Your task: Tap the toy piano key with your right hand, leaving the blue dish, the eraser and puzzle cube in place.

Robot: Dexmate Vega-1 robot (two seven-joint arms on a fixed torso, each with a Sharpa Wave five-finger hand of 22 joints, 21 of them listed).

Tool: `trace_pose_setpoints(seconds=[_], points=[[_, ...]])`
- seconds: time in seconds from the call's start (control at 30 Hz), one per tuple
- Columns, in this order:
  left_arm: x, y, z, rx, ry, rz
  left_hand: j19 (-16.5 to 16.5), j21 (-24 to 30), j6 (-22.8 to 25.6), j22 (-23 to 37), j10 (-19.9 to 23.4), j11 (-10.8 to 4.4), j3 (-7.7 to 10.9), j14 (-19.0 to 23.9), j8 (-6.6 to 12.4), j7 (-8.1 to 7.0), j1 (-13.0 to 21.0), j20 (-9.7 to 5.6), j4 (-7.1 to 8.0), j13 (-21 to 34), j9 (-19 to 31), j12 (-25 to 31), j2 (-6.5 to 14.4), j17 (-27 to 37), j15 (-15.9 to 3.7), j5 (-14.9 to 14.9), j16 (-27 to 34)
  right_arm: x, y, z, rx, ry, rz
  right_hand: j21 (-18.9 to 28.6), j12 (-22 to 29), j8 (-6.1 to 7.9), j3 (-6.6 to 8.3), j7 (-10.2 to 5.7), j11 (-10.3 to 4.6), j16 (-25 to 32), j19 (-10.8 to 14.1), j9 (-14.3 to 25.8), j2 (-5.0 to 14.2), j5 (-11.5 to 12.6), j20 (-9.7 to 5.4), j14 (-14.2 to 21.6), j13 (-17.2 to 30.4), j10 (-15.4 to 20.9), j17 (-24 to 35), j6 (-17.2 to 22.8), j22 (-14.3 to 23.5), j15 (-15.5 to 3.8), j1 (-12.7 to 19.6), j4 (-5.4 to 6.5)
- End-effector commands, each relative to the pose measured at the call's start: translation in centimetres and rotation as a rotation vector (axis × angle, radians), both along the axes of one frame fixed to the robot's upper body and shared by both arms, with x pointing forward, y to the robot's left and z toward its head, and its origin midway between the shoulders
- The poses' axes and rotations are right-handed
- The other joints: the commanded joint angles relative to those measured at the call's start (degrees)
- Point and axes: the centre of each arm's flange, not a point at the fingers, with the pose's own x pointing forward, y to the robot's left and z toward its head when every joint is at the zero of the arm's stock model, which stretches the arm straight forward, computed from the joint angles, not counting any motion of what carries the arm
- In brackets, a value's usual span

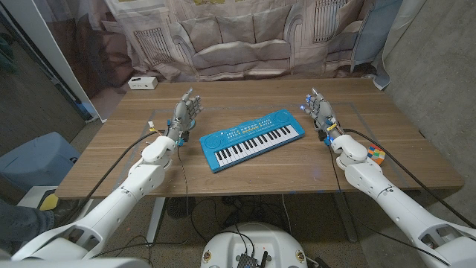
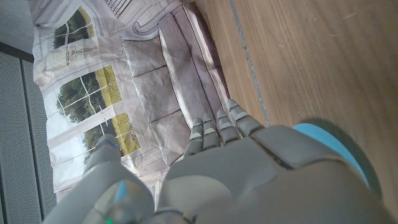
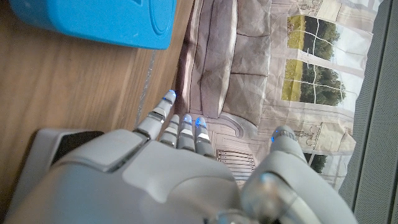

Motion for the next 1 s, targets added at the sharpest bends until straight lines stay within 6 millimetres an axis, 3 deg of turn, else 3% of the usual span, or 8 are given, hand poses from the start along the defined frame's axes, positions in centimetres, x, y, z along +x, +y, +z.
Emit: trace_pose_setpoints(seconds=[0.03, 0.13, 0.37, 0.47, 0.53, 0.87, 0.93, 1.0], points=[[-2.0, 1.5, 0.1, 0.016, -0.038, 0.064, 0.92, 0.35, 0.86, 0.22, 1.01, 0.23, 0.38, 1.11, 0.22, 0.08, 0.8, 0.11, -0.08, 0.29, 0.08, 0.54, 0.24, 0.21, 0.09, 0.41, 0.58, -1.5, 0.3, -0.3, 0.015, -0.061, -0.022, 0.31, 0.63, 0.51, 0.17, -0.63, -0.19, 0.52, 0.63, 0.2, 0.08, 0.38, -0.03, 1.03, 0.3, 1.46, 0.2, 0.81, 0.1, -0.67, 0.41, -0.05], [-2.2, 1.8, 0.2, 0.02, -0.049, 0.068, 1.01, 0.35, 1.01, 0.22, 1.01, 0.27, 0.36, 1.21, 0.24, 0.19, 0.81, 0.25, -0.1, 0.29, 0.09, 0.5, 0.24, 0.22, 0.16, 0.41, 0.57, -1.9, 0.3, -0.3, 0.015, -0.075, -0.022, 0.32, 0.35, 0.36, 0.13, -0.19, 0.04, 0.4, 0.75, 0.21, 0.1, 0.38, -0.23, 0.85, 0.31, 1.03, 0.19, 0.64, 0.1, -0.57, 0.46, -0.09], [-2.9, 2.4, 1.1, 0.022, -0.083, 0.062, 0.2, -0.11, 1.25, 0.23, 1.1, 0.2, 0.3, 0.99, 0.18, 0.21, 0.87, 0.75, -0.16, 0.3, 0.09, 0.39, 0.27, 0.22, 0.54, 0.4, 0.34, -3.0, 0.3, 0.0, 0.015, -0.11, -0.012, -0.62, -0.41, -0.15, -0.06, 0.7, 0.76, -0.33, -1.97, 0.26, 0.28, 0.39, 0.12, -0.87, 0.37, -0.4, 0.25, -0.25, 0.09, 0.37, 0.44, -0.09], [-3.6, 2.2, 1.6, 0.038, -0.076, 0.066, 0.08, -0.22, 1.65, 0.23, 1.59, 0.25, 0.29, 1.21, 0.26, 0.31, 0.91, 0.9, -0.19, 0.3, 0.1, 0.5, 0.34, 0.22, 0.58, 0.4, 0.36, -3.5, 0.3, 0.2, 0.011, -0.133, 0.002, -0.47, -0.31, -0.12, -0.09, 0.59, 0.67, -0.18, -1.72, 0.26, 0.3, 0.4, 0.14, -0.51, 0.39, -0.13, 0.25, -0.17, 0.09, 0.22, 0.45, -0.11], [-3.8, 2.1, 2.0, 0.045, -0.086, 0.06, 0.34, -0.17, 2.0, 0.23, 2.2, 0.43, 0.31, 1.67, 0.33, 0.23, 0.96, 0.99, -0.2, 0.3, 0.1, 0.67, 0.45, 0.22, 0.6, 0.41, 0.47, -3.7, 0.4, 0.3, -0.009, -0.146, 0.012, 0.38, 0.34, 0.11, -0.26, -0.6, 0.06, 0.59, 0.36, 0.29, 0.32, 0.39, -0.1, 1.63, 0.43, 1.92, 0.28, 0.62, 0.08, -0.36, 0.52, -0.2], [-3.4, 2.0, 2.8, 0.035, -0.111, 0.065, 0.75, -0.18, 2.97, 0.23, 3.4, 0.6, 0.39, 2.85, 0.44, 0.35, 1.16, 1.26, -0.26, 0.32, 0.12, 0.9, 0.8, 0.21, 0.81, 0.4, 0.69, -4.4, -0.3, 0.1, -0.004, -0.17, 0.039, 0.31, 0.32, 0.09, -0.37, -0.08, 0.23, 0.52, 0.42, 0.3, 0.32, 0.39, -0.21, 1.71, 0.45, 2.34, 0.3, 0.79, 0.08, -0.37, 0.57, -0.25], [-3.0, 2.0, 2.8, 0.049, -0.106, 0.09, 1.32, -0.03, 3.6, 0.23, 3.92, 0.68, 0.36, 3.55, 0.57, 0.38, 1.2, 1.55, -0.3, 0.33, 0.12, 1.0, 0.83, 0.2, 0.91, 0.38, 0.84, -4.6, -0.5, 0.0, 0.008, -0.174, 0.046, 0.03, 0.21, 0.08, -0.4, -0.07, 0.29, 0.41, -0.25, 0.3, 0.38, 0.4, -0.1, 1.48, 0.46, 2.21, 0.32, 0.82, 0.08, -0.17, 0.56, -0.23], [-2.3, 2.0, 2.7, 0.057, -0.095, 0.092, 1.81, 0.05, 4.38, 0.23, 4.72, 0.7, 0.31, 4.53, 0.71, 0.34, 1.23, 1.62, -0.34, 0.34, 0.13, 1.17, 0.86, 0.2, 0.64, 0.36, 1.05, -5.0, -0.7, -0.1, 0.022, -0.185, 0.042, -0.76, 0.07, 0.04, -0.53, -0.05, 0.51, 0.2, -2.61, 0.3, 0.48, 0.39, -0.04, 1.03, 0.49, 2.16, 0.38, 0.92, 0.1, -0.12, 0.45, -0.16]])
